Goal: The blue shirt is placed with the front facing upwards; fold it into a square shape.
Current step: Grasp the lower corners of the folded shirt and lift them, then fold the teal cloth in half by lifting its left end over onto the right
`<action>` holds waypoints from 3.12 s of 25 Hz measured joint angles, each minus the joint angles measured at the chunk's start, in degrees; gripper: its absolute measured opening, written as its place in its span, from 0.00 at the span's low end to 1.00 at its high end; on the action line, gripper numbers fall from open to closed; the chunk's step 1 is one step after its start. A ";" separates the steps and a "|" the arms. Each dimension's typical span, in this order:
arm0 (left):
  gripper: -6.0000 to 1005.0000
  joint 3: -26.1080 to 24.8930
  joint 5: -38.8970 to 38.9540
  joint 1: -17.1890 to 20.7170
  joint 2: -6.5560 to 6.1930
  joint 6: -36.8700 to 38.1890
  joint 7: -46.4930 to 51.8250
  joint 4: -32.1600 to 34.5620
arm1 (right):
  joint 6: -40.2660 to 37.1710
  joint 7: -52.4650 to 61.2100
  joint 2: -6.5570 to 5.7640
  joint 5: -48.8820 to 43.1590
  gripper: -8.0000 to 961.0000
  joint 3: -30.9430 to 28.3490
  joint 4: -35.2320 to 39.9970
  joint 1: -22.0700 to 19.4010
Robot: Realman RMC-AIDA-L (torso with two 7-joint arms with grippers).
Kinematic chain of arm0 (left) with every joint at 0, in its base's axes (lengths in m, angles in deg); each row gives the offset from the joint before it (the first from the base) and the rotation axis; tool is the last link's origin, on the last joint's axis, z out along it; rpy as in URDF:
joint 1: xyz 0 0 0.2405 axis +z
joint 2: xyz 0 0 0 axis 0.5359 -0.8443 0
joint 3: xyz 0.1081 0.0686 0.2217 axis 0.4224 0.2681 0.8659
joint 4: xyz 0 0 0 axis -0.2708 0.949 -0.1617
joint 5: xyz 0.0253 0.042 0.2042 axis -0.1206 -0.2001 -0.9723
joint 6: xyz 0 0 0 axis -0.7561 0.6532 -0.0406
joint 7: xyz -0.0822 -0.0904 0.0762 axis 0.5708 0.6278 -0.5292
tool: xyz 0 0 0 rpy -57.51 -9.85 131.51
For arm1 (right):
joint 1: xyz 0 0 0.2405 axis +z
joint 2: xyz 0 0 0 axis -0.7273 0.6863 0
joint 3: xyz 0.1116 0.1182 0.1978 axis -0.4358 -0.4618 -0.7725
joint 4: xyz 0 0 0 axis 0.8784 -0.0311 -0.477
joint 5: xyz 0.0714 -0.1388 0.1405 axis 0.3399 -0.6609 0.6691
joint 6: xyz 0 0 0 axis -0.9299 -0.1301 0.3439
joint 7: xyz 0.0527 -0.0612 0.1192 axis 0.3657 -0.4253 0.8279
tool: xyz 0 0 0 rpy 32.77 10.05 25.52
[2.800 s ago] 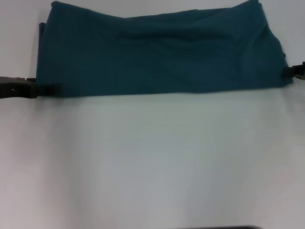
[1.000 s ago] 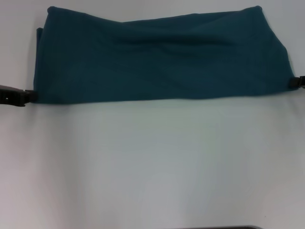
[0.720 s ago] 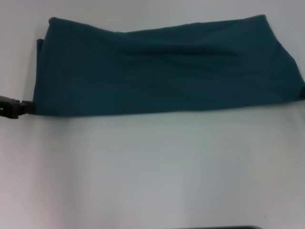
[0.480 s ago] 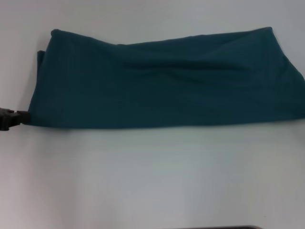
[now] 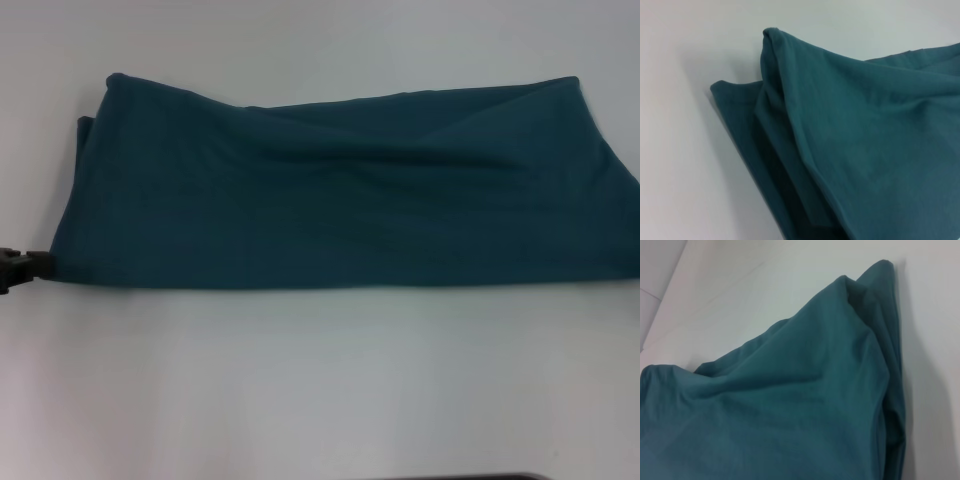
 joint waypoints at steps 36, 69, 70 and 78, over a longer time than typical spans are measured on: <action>0.80 0.36 8.06 -12.20 5.80 -19.37 -1.67 7.02 | 0.26 -1.66 1.90 4.98 0.53 -4.58 -1.25 17.09; 0.79 11.99 8.17 -15.23 5.89 -42.36 -1.29 18.79 | 23.80 -2.49 10.10 4.51 0.03 17.13 -6.54 22.29; 0.79 12.00 8.17 -15.23 5.89 -42.35 -1.25 18.80 | 25.32 -2.59 10.54 4.52 0.03 17.30 -6.53 22.69; 0.79 12.04 7.92 -15.02 5.89 -42.65 -1.21 18.83 | 35.12 -4.36 11.42 5.25 0.03 17.60 -9.54 25.87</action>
